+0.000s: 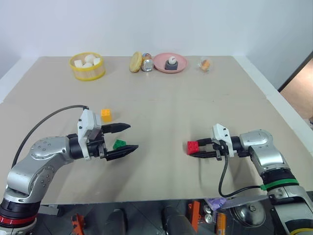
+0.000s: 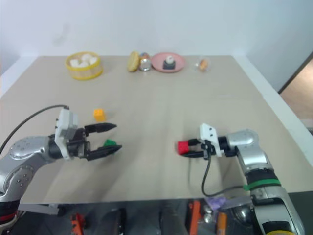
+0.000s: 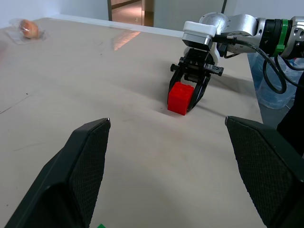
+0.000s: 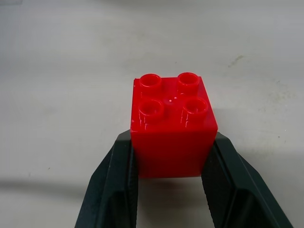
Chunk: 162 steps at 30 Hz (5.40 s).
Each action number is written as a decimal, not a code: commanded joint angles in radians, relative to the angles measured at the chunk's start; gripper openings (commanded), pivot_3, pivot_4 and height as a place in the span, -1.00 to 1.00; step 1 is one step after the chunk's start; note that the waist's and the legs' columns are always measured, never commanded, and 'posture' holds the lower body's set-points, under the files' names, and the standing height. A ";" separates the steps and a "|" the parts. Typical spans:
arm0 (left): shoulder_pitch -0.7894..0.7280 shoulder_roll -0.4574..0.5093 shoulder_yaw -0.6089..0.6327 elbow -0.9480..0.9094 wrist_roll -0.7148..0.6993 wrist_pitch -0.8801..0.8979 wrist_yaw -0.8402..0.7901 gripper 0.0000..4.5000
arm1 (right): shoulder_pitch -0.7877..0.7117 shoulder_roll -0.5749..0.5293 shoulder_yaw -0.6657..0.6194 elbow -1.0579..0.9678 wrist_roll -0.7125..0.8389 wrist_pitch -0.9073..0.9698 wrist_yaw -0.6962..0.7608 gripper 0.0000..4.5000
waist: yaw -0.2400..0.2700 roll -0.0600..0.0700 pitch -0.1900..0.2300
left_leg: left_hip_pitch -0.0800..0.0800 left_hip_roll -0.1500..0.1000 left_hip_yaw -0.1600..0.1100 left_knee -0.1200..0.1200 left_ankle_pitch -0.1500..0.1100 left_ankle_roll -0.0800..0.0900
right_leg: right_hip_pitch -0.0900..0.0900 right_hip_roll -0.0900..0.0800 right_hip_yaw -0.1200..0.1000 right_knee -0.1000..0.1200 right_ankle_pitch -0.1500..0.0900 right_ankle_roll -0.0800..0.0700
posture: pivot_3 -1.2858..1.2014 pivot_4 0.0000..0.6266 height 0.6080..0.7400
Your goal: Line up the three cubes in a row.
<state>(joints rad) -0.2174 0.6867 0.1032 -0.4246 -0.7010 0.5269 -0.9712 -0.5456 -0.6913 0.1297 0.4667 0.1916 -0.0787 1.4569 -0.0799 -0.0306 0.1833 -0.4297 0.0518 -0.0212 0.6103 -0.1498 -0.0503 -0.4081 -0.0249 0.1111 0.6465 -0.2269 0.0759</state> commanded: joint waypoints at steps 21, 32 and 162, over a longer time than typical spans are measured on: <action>-0.017 -0.001 0.009 -0.011 0.000 -0.024 0.019 0.78 | -0.065 -0.006 0.020 0.067 -0.021 -0.036 0.049 -0.44 | 0.003 0.000 0.000 | -0.001 0.000 0.000 0.000 0.000 0.000 | 0.000 0.000 0.000 0.000 -0.001 0.001 | 0.03 -0.52 1.00; -0.045 -0.001 0.004 0.005 -0.001 -0.022 0.012 0.78 | -0.067 -0.016 0.035 0.091 -0.046 -0.016 0.044 0.12 | 0.004 0.000 0.000 | -0.001 0.000 0.000 0.000 0.000 0.000 | 0.000 0.000 0.000 0.000 -0.001 0.001 | 0.03 -0.52 1.00; -0.328 -0.287 -0.372 0.625 0.477 -0.466 -0.111 -0.40 | 0.430 -0.230 -0.499 -0.878 0.542 0.708 -0.251 1.00 | 0.031 0.000 0.001 | -0.010 -0.001 -0.001 0.002 0.000 -0.001 | -0.009 0.000 0.001 0.001 0.000 0.002 | 0.03 -0.52 1.00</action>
<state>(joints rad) -0.5262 0.3987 -0.2757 0.1998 -0.2250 0.0858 -1.0657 -0.1154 -0.9064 -0.3291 -0.3660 0.7056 0.6253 1.2200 -0.0493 -0.0309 0.1839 -0.4391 0.0505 -0.0224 0.6119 -0.1502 -0.0512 -0.4166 -0.0245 0.1121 0.6471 -0.2267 0.0774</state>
